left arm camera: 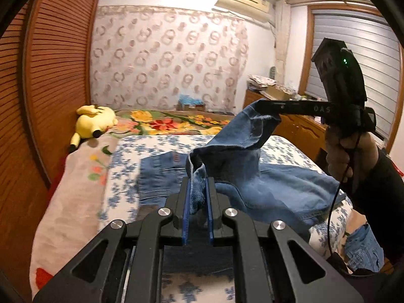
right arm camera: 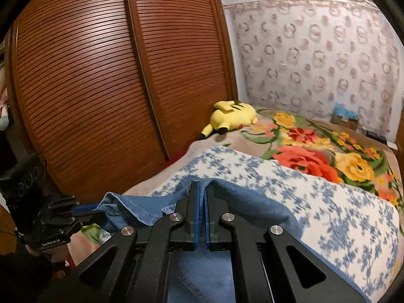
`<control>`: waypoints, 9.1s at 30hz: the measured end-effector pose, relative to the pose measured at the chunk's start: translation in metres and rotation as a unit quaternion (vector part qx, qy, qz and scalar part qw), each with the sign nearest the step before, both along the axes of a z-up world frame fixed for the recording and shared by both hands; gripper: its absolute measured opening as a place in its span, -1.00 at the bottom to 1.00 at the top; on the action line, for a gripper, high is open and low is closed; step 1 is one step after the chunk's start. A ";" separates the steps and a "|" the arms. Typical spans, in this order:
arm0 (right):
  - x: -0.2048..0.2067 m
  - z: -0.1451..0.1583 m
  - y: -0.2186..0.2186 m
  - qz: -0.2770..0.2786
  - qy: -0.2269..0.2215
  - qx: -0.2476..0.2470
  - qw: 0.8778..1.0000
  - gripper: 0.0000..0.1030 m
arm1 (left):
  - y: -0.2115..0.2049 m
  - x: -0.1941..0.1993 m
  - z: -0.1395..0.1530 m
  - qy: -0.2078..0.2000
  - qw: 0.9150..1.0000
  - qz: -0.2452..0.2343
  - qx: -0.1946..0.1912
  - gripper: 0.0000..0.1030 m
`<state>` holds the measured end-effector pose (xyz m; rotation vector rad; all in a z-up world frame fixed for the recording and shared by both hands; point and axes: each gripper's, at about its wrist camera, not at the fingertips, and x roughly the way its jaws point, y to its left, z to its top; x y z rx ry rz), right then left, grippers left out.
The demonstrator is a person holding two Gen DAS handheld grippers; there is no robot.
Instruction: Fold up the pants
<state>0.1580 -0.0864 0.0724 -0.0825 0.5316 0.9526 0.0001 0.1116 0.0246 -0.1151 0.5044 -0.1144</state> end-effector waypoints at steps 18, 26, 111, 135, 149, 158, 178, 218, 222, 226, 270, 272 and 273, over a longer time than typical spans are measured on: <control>0.063 -0.061 0.110 0.014 0.044 -0.085 0.995 -0.95 | 0.023 0.003 -0.063 0.078 0.996 0.033 0.003 -0.76; 0.062 -0.065 0.135 0.004 0.040 -0.082 0.996 -0.94 | 0.026 0.004 -0.068 0.080 0.996 0.040 0.002 -0.76; 0.023 -0.140 -0.009 -0.089 0.052 -0.145 0.984 -0.11 | 0.030 0.022 -0.081 0.093 0.992 0.082 0.011 -0.78; -0.070 -0.133 -0.200 -0.251 0.045 -0.114 0.960 -0.11 | 0.000 0.023 -0.057 0.067 0.996 0.048 0.025 0.43; -0.099 -0.133 -0.246 -0.316 0.072 -0.109 0.940 -0.11 | -0.071 0.054 -0.058 0.072 0.996 -0.032 0.033 0.57; -0.095 -0.141 -0.259 -0.329 0.100 -0.096 0.934 -0.06 | -0.107 0.062 -0.064 0.085 0.993 -0.070 0.044 0.57; -0.090 -0.157 -0.255 -0.319 0.119 -0.123 0.932 -0.06 | -0.135 0.064 -0.097 0.130 0.985 -0.104 0.041 0.57; -0.098 -0.019 -0.136 -0.104 -0.041 -0.023 0.993 -0.82 | -0.082 0.035 -0.054 0.072 0.996 -0.047 0.029 0.57; -0.096 -0.005 -0.102 -0.061 -0.059 -0.019 0.996 -0.82 | -0.067 0.030 -0.052 0.066 0.997 -0.031 0.027 0.57; -0.096 0.000 -0.071 -0.034 -0.071 -0.034 0.996 -0.82 | -0.052 0.026 -0.052 0.065 0.997 -0.017 0.024 0.57; -0.021 -0.071 -0.068 -0.120 0.050 -0.104 0.986 -0.03 | -0.055 0.097 -0.053 0.084 0.995 -0.049 0.020 0.49; -0.022 -0.075 -0.065 -0.123 0.061 -0.105 0.985 -0.03 | -0.057 0.110 -0.052 0.095 0.994 -0.050 0.018 0.39; -0.021 -0.077 -0.067 -0.124 0.063 -0.107 0.984 -0.03 | -0.058 0.117 -0.053 0.099 0.994 -0.053 0.016 0.35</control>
